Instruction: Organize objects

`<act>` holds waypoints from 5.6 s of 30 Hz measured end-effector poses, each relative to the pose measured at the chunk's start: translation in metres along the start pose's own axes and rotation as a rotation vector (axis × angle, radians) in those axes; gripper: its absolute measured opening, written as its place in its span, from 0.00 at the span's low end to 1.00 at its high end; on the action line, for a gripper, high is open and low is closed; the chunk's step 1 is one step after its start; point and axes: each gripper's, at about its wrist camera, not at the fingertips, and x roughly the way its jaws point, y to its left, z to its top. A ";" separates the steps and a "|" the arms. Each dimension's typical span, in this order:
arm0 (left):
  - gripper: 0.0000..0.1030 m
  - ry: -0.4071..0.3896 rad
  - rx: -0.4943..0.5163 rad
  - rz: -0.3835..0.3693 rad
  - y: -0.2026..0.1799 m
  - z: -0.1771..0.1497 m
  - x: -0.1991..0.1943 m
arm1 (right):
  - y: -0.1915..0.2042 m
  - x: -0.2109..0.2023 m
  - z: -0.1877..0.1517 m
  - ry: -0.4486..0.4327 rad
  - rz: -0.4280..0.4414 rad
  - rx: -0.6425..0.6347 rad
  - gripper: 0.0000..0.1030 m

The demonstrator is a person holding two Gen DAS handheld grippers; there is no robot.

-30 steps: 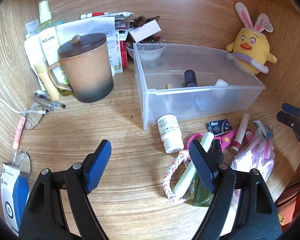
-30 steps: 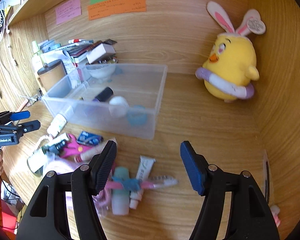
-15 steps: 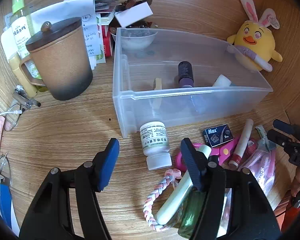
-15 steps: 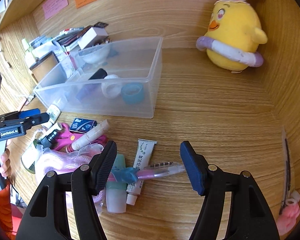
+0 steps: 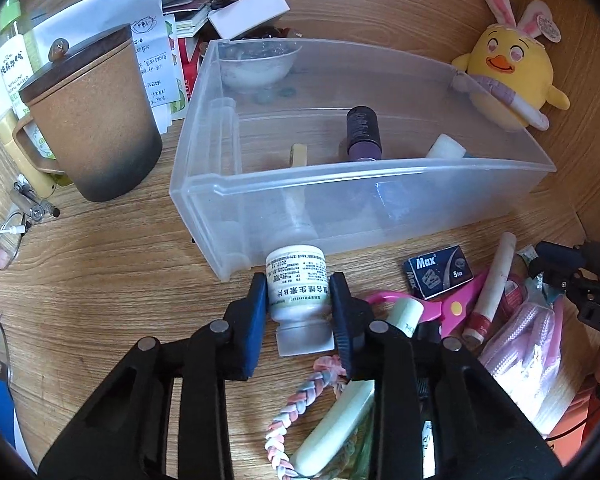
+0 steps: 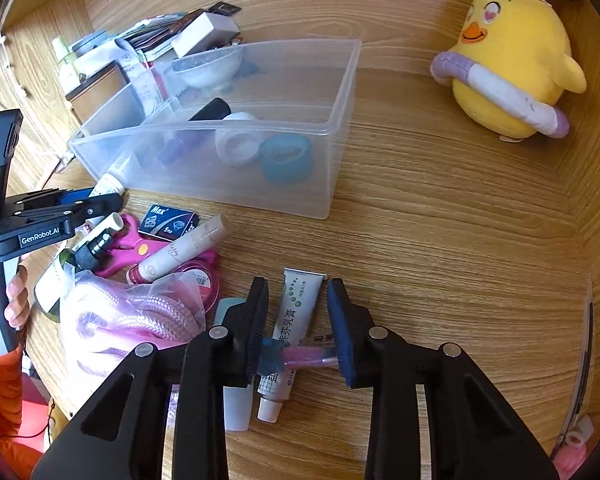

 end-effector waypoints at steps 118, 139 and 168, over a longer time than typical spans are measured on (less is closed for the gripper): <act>0.21 0.026 -0.012 -0.197 0.024 -0.031 -0.024 | 0.051 -0.008 0.084 -0.204 -0.116 -0.095 0.28; 0.07 -0.142 -0.056 -0.049 0.030 -0.027 -0.067 | 0.020 -0.062 -0.054 -0.136 -0.146 0.094 0.49; 0.05 -0.340 0.003 -0.018 0.003 0.015 -0.128 | -0.003 -0.071 -0.058 -0.218 -0.140 0.152 0.12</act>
